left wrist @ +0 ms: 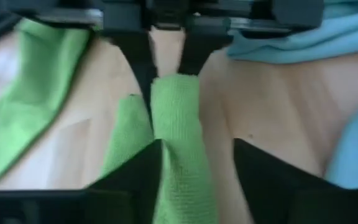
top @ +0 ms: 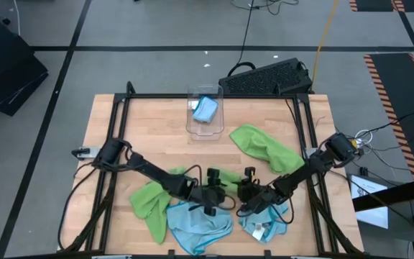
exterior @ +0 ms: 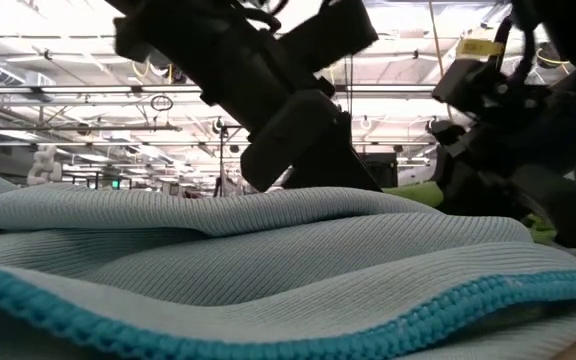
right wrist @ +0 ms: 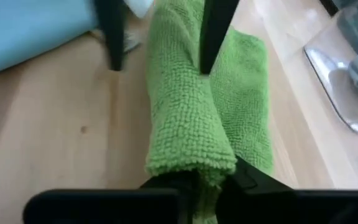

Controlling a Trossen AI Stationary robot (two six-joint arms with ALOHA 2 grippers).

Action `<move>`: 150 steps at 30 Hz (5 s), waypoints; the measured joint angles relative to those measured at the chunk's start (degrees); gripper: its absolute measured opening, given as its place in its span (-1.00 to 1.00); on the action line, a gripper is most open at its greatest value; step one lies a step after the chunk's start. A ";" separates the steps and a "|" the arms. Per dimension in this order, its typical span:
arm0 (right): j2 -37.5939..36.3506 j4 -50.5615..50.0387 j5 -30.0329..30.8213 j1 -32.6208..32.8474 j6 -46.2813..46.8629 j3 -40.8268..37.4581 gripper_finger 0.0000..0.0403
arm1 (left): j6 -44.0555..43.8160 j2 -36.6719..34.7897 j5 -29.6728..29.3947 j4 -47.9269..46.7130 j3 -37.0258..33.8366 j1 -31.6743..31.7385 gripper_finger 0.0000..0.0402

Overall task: Fold microfiber towels
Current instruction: Put the center green towel into the transparent bin

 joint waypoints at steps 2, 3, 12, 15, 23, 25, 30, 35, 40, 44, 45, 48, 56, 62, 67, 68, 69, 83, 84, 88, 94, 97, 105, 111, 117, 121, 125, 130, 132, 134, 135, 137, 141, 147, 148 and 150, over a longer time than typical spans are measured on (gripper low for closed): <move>0.00 0.10 -1.59 -0.80 0.82 -0.02 -0.86 | -1.05 0.19 -2.86 -1.06 0.04 -0.64 0.25; 0.00 0.16 -2.43 -1.21 0.88 -0.02 -0.87 | -2.34 0.28 -3.97 -2.43 0.04 -0.75 0.34; -0.32 0.71 -5.20 -3.07 1.01 -0.02 -0.93 | -13.75 0.41 -7.39 -10.32 0.02 -1.15 0.69; -1.24 1.25 -5.31 -3.45 1.03 -0.04 -0.92 | -14.45 0.41 -7.10 -10.30 0.02 -1.18 0.65; -3.45 2.18 -6.87 -4.36 -0.31 -0.02 -0.94 | -16.60 0.41 -13.51 -11.07 -0.46 -0.32 0.57; -3.91 2.20 -7.23 -4.57 -0.31 -0.02 -0.94 | -15.25 0.41 -14.63 -11.04 -0.46 -0.20 0.56; -5.39 1.86 -8.37 -4.96 -0.44 -0.02 -0.94 | -14.47 0.41 -14.41 -10.85 -0.46 0.43 0.31; -5.79 1.97 -8.37 -5.31 -2.52 0.00 -0.94 | -10.50 0.41 -12.11 -11.67 -0.46 1.84 -0.30; -5.92 2.03 -8.09 -5.95 -3.23 0.00 -0.88 | -4.18 -1.57 -8.78 -13.91 -0.46 2.98 -0.91; -5.99 3.30 -4.83 -5.99 -3.38 0.08 -0.74 | -2.51 -5.60 -4.98 -16.30 -0.44 4.96 -0.89; -6.32 3.24 -4.19 -5.99 -3.56 0.09 -0.69 | -2.08 -6.90 -4.17 -17.94 -0.44 5.48 -0.90; -8.36 2.59 -3.39 -5.83 -3.93 0.13 -0.54 | -0.41 -11.16 -2.49 -21.81 -0.40 7.61 -0.95; -16.98 -6.30 -3.39 -5.14 -2.35 0.01 -0.25 | 7.95 -21.55 -2.98 -27.22 -0.39 16.40 -0.95; -22.18 -7.11 -3.41 -5.14 -1.84 -3.04 -0.25 | 17.47 -25.91 -6.93 -23.06 -0.39 25.27 -0.94; -26.15 -6.94 -1.93 -5.78 -2.80 -6.05 -0.26 | 31.53 -25.53 -8.18 -20.70 -0.39 31.27 -0.95; -26.88 -6.84 -0.96 -5.99 -2.92 -6.62 -0.26 | 34.88 -25.24 -8.44 -20.60 -0.39 32.09 -0.95; -27.52 -6.69 0.03 -6.03 -3.00 -7.16 -0.26 | 37.45 -24.94 -9.32 -20.67 -0.41 32.92 -0.95; -33.95 -5.41 9.09 -7.14 -3.76 -13.81 -0.26 | 39.77 -15.51 -11.96 -3.33 -0.42 39.93 -0.93; -34.36 -5.32 8.58 -7.13 -3.94 -14.04 -0.26 | 40.38 -14.13 -12.59 -2.12 -0.42 40.25 -0.92; -35.89 -5.46 8.37 -7.13 -3.94 -14.73 -0.27 | 43.33 -9.70 -13.45 1.47 -0.46 41.61 -0.93; -36.37 -5.49 8.24 -7.02 -3.43 -14.82 -0.27 | 44.03 -7.00 -11.60 2.25 -0.44 43.66 -0.91; -36.37 -5.51 8.18 -7.02 -3.13 -14.82 -0.28 | 41.78 -7.04 -8.32 0.82 -0.44 44.48 -0.86; -36.37 -5.51 8.15 -6.99 -3.12 -14.82 -0.28 | 36.50 -7.04 1.66 -3.50 -0.44 46.67 -0.84; -36.35 -5.51 8.13 -6.99 -3.26 -14.82 -0.28 | 34.86 -7.04 2.34 -5.36 -0.44 47.80 -0.75; -36.35 -5.53 8.13 -6.99 -3.30 -14.82 -0.28 | 34.89 -7.06 4.34 -6.40 -0.44 47.83 -0.44; -36.35 -5.53 8.13 -6.99 -3.30 -14.82 -0.28 | 34.89 -7.06 5.79 -8.29 -0.42 47.85 -0.22; -36.35 -5.53 8.13 -6.99 -3.30 -14.80 -0.28 | 34.87 -7.06 8.96 -12.56 0.37 48.19 -0.08; -36.35 -5.55 8.13 -6.99 -3.50 -14.80 -0.28 | 33.03 -7.10 13.92 -18.26 3.60 49.59 -0.04; -36.35 -5.55 8.13 -6.99 -3.50 -14.80 -0.28 | 31.86 -7.10 17.64 -22.80 5.36 50.45 -0.05; -36.35 -5.55 8.11 -6.99 -3.50 -14.80 -0.28 | 30.59 -7.10 22.38 -26.74 7.30 51.39 -0.05; -36.35 -5.55 8.11 -6.99 -3.50 -14.80 -0.28 | 29.78 -7.13 24.92 -28.32 8.04 51.83 -0.05; -36.35 -5.55 8.12 -6.99 -3.50 -14.80 -0.28 | 27.87 -7.14 29.16 -31.67 9.23 52.68 -0.05; -36.35 -5.55 8.11 -6.99 -3.52 -14.78 -0.28 | 24.50 -7.14 33.51 -33.69 11.07 53.80 -0.05; -36.35 -5.54 8.11 -6.99 -3.54 -14.75 -0.28 | 20.50 -7.13 34.17 -38.66 14.15 53.95 -0.05; -36.35 -5.54 8.11 -6.99 -3.54 -14.75 -0.28 | 20.36 -7.13 34.41 -39.54 14.57 53.91 -0.05; -36.35 -5.55 8.11 -6.99 -3.65 -14.75 -0.28 | 18.85 -7.13 35.13 -40.44 14.69 53.86 -0.05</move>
